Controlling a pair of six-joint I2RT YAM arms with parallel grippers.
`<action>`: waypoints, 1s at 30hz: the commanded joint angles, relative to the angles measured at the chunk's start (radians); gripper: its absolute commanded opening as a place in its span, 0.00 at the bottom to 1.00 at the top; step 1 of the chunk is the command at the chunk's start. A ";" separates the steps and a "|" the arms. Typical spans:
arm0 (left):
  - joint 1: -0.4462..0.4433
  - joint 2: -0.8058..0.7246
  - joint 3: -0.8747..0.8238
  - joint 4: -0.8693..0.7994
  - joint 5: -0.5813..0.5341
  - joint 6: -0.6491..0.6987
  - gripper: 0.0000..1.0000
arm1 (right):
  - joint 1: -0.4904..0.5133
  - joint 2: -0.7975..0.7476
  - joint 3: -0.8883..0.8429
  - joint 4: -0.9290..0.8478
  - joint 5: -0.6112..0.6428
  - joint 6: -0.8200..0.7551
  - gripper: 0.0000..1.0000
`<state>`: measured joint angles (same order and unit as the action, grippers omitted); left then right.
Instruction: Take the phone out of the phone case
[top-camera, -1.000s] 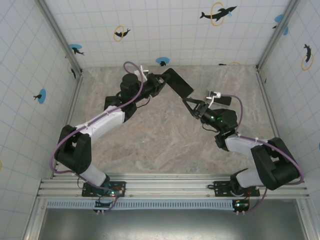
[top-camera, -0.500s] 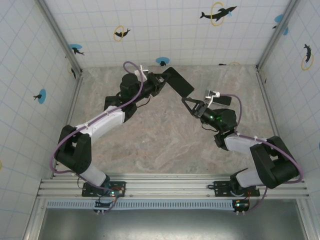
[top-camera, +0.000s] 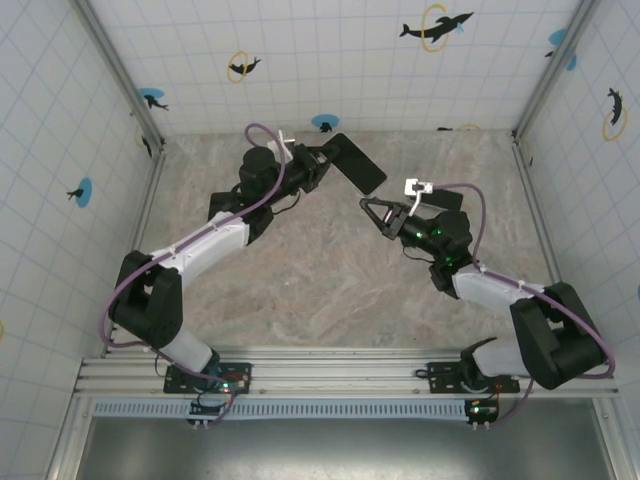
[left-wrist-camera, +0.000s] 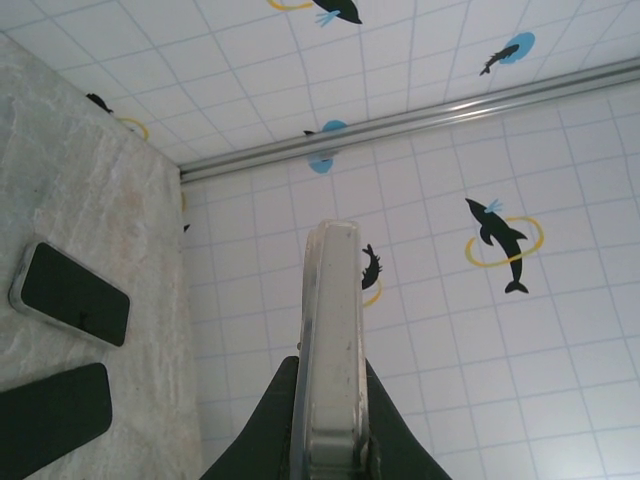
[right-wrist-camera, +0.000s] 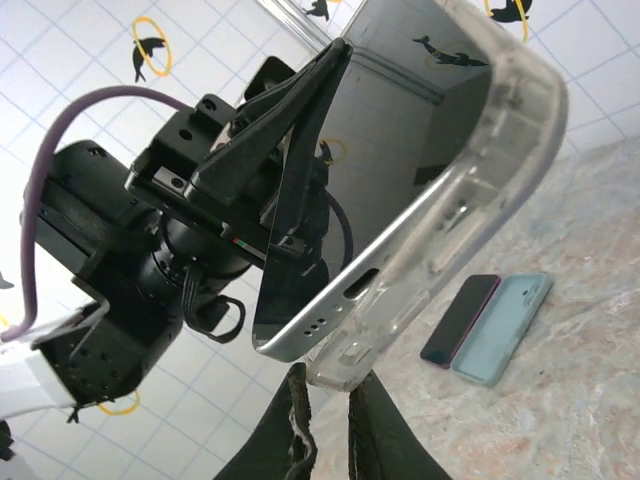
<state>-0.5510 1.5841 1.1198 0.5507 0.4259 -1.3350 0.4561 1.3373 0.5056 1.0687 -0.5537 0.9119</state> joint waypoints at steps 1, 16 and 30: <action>-0.040 -0.095 0.054 0.089 0.077 -0.039 0.00 | -0.004 0.017 0.013 -0.161 0.017 -0.083 0.07; -0.008 -0.113 0.091 -0.150 0.205 0.452 0.00 | -0.076 -0.114 0.086 -0.343 -0.130 -0.271 0.44; 0.078 -0.156 0.129 -0.259 0.440 1.035 0.00 | -0.133 -0.117 0.343 -1.041 -0.373 -0.974 0.56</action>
<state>-0.4797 1.4784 1.1942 0.3244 0.7803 -0.5152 0.3195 1.1961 0.7715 0.2325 -0.8391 0.1684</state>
